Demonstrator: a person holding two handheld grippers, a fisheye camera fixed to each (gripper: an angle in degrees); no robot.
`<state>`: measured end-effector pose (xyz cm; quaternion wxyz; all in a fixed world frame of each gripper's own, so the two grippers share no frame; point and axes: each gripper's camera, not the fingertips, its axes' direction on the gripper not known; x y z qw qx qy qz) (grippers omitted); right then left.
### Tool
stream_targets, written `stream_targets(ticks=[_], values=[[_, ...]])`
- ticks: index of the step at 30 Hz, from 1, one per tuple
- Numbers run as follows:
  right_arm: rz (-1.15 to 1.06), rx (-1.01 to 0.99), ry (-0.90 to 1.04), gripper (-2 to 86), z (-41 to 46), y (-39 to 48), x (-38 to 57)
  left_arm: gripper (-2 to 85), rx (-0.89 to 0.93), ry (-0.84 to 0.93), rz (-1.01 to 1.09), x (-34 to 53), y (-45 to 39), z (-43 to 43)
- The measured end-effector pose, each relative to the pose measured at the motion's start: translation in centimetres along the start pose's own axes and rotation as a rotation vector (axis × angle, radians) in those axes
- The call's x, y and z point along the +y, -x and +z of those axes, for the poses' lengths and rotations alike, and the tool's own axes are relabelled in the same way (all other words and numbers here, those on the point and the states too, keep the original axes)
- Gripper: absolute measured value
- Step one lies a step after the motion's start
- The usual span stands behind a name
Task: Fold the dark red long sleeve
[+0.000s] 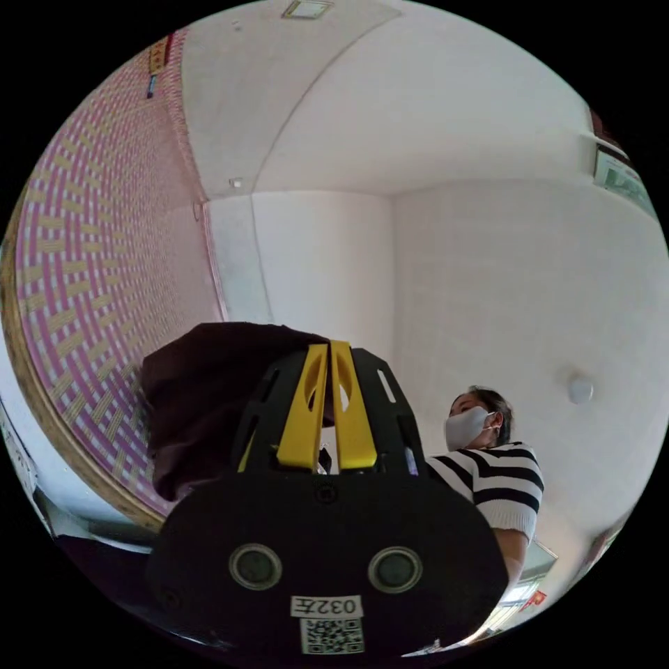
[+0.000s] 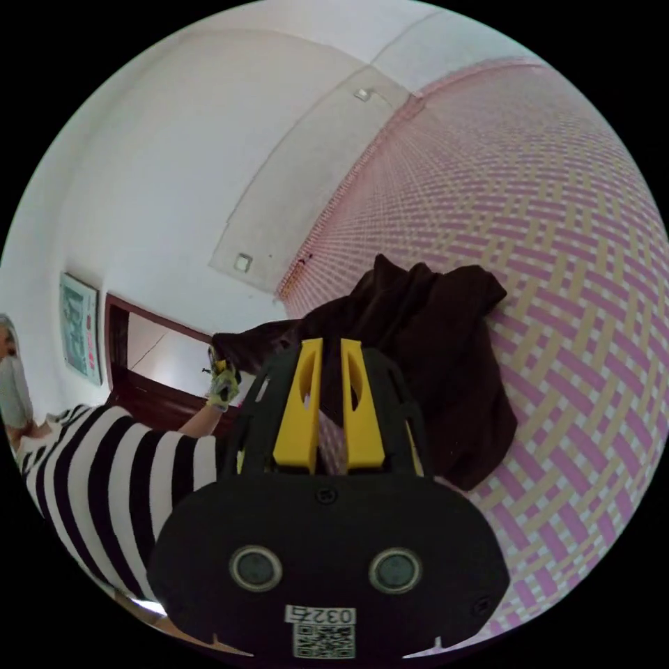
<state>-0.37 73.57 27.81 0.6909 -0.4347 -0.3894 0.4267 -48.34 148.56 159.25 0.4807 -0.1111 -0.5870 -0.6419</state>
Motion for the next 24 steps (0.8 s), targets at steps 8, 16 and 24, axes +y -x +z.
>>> stream_targets(ticks=[8, 16, 24], values=[[0.039, 0.266, 0.185, 11.5, 15.9, -1.8, -7.0, -0.9, -0.004, -0.053, 0.032, 6.6, -4.6, -2.6], [-0.060, 0.367, 0.049, -0.5, 21.3, 0.9, -1.7, -0.9, 0.142, -0.148, 0.205, 8.5, -11.9, -1.9], [-0.409, 0.457, -0.549, -0.9, 5.3, 18.3, 7.2, -0.9, 0.340, 0.052, 0.507, -0.2, -27.7, 13.2]])
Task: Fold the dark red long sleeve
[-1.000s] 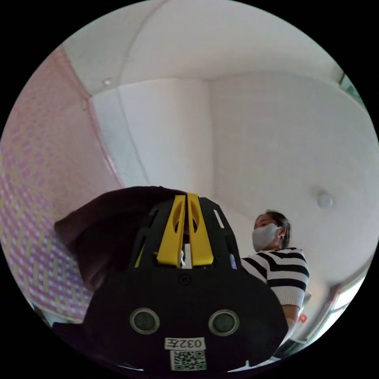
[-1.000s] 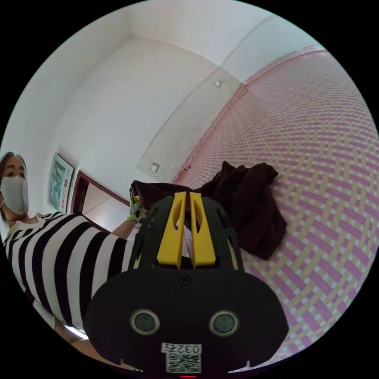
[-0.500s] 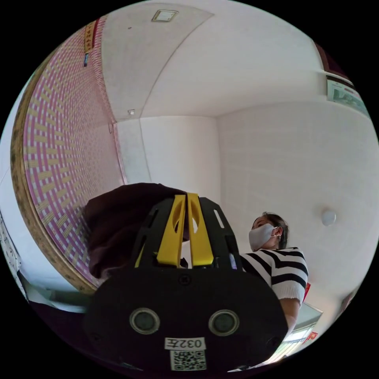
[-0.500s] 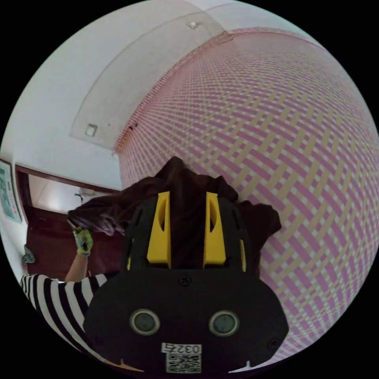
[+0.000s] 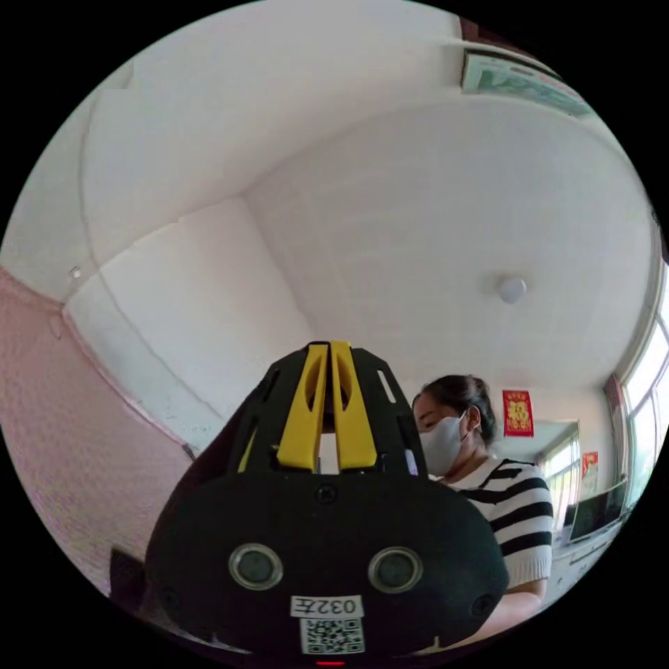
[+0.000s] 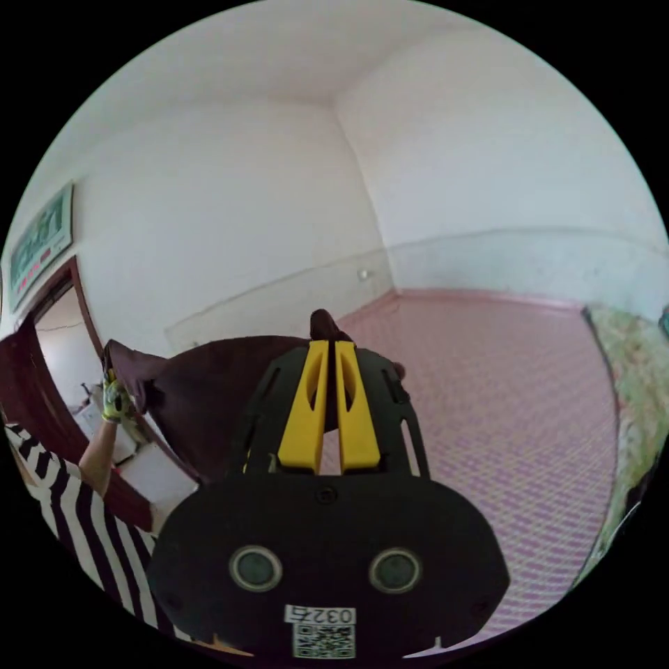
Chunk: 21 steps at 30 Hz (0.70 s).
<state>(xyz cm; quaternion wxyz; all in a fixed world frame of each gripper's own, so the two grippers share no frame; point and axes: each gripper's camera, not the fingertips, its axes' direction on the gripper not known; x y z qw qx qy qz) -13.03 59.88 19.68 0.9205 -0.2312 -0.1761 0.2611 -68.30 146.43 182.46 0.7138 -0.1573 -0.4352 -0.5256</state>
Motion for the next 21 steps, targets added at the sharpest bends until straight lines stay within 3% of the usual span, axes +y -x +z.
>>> stream_targets(ticks=[3, 8, 21], values=[[-0.110, 0.145, -0.136, -0.9, -6.9, 4.9, -2.2, -0.9, 0.060, 0.080, 0.069, -3.0, -1.2, 8.5], [-0.226, 0.288, -0.229, -0.9, -13.6, 11.7, -2.4, -0.9, 0.062, 0.036, 0.107, -5.1, -2.3, 16.5], [-0.283, 0.486, -0.176, -0.9, -15.2, 19.3, 2.4, -0.9, -0.099, 0.097, 0.097, -6.6, -3.8, 28.2]])
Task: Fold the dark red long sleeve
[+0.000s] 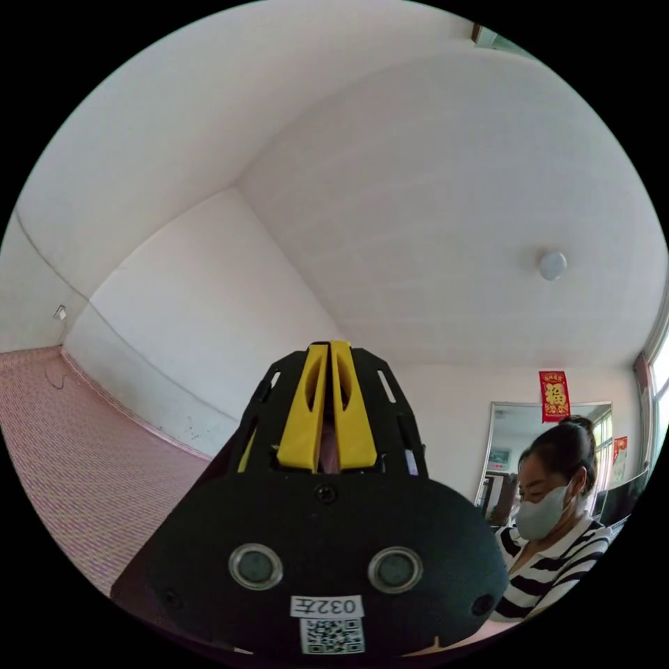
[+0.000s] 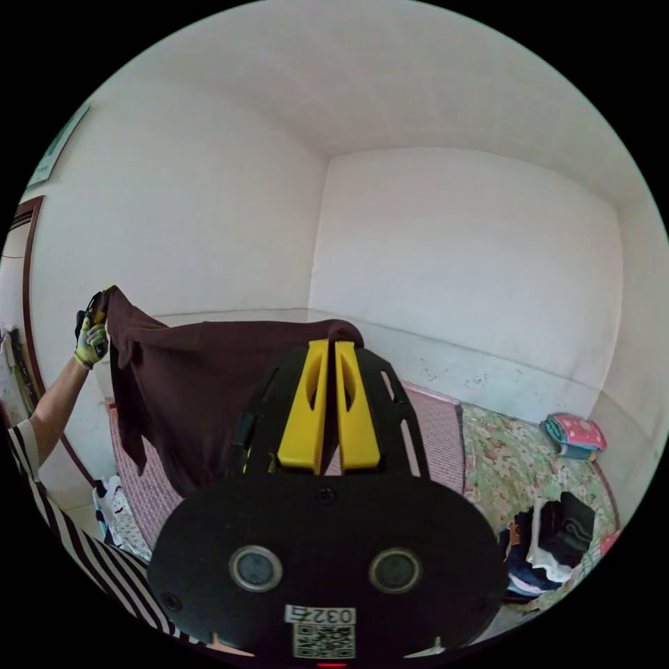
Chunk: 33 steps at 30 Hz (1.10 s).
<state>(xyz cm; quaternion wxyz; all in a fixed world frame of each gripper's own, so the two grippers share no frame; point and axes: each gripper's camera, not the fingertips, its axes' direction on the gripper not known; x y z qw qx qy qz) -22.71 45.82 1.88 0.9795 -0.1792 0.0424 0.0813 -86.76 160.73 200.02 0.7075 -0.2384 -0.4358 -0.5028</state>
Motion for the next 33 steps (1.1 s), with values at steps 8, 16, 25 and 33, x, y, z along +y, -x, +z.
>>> stream_targets(ticks=[8, 16, 25, 33], values=[[-0.037, 0.023, 0.039, -0.9, -0.1, 3.1, 0.7, -0.9, -0.084, -0.015, -0.046, -0.9, -1.2, 3.8], [-0.019, -0.033, -0.065, -0.9, -3.4, 3.6, 4.9, -0.9, -0.145, -0.011, 0.044, -1.3, -6.6, 6.2], [-0.129, 0.070, -0.156, -0.9, -12.1, 5.6, 9.9, -0.9, -0.270, 0.015, 0.447, -3.8, -19.2, 13.9], [-0.013, 0.105, -0.053, -0.9, -8.4, -1.8, 9.1, -0.9, -0.272, 0.209, 0.488, -4.8, -9.7, 28.6]])
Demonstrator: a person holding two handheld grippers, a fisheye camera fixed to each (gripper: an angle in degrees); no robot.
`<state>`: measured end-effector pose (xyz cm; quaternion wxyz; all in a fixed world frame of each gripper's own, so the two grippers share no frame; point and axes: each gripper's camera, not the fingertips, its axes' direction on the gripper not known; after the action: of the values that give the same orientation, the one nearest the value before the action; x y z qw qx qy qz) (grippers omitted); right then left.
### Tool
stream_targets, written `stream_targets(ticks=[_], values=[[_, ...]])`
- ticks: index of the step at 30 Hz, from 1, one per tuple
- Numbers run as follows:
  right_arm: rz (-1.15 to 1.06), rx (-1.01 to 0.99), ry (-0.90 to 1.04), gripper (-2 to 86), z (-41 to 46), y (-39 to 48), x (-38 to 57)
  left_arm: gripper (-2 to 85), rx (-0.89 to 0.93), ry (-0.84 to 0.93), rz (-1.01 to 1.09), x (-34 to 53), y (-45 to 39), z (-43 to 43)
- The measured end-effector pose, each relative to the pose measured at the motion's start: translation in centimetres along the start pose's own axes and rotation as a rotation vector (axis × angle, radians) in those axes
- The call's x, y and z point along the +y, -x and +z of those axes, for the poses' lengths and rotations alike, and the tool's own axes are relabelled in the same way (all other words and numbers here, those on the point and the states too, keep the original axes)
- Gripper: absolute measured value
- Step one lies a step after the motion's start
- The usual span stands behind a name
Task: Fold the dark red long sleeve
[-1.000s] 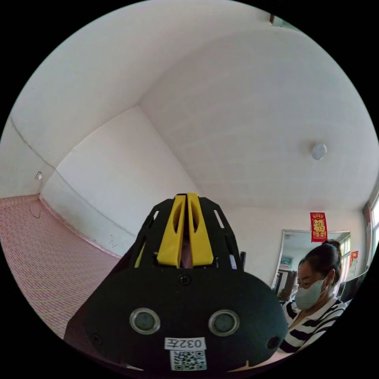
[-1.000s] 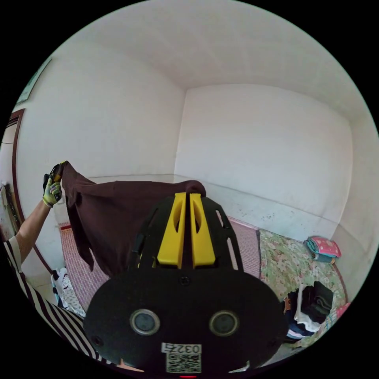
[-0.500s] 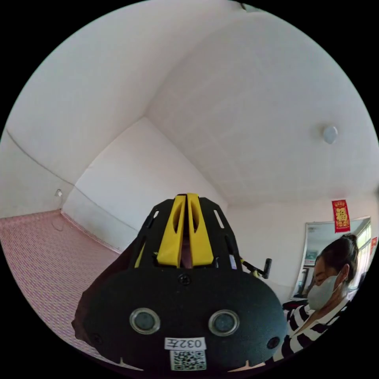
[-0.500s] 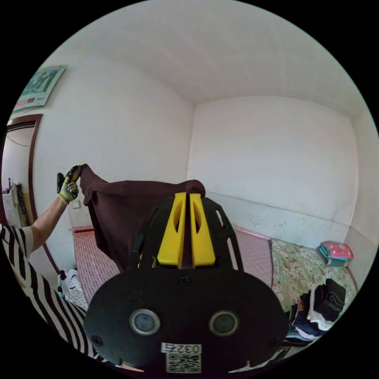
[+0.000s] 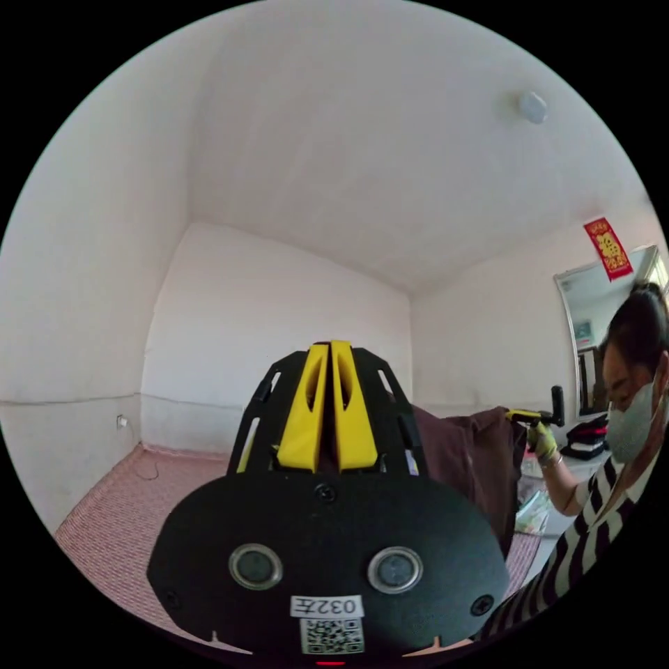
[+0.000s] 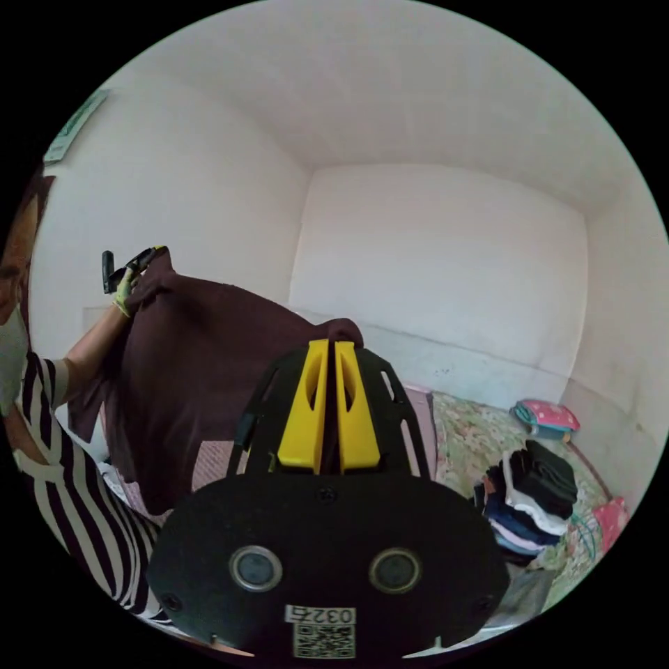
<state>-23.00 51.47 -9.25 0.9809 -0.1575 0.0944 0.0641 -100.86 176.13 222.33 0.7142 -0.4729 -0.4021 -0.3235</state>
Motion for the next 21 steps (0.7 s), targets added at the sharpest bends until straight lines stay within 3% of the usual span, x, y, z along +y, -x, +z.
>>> stream_targets(ticks=[3, 6, 9, 11, 16, 21], values=[[0.097, 0.051, 0.146, -0.7, 6.7, -4.6, 0.8, -0.8, 0.032, 0.177, -0.015, 4.3, 4.0, 11.2], [0.221, 0.079, 0.292, 0.1, 15.4, -10.7, 2.6, -0.4, 0.061, 0.315, -0.163, 11.0, 9.7, 23.2], [0.365, 0.145, 0.517, 6.0, 26.6, -17.5, 6.1, 2.6, 0.154, 0.528, -0.389, 19.9, 15.8, 35.2], [0.573, 0.147, 0.717, 12.4, 33.9, -23.1, 11.3, 5.3, 0.159, 0.707, -0.610, 28.1, 19.8, 41.1], [0.742, 0.053, 0.809, 10.9, 37.5, -25.4, 19.3, 4.0, 0.214, 0.743, -0.886, 40.7, 24.3, 38.8], [0.864, -0.113, 0.938, 10.4, 37.7, -21.7, 27.2, 4.0, 0.004, 0.981, -0.895, 46.7, 25.5, 27.1]])
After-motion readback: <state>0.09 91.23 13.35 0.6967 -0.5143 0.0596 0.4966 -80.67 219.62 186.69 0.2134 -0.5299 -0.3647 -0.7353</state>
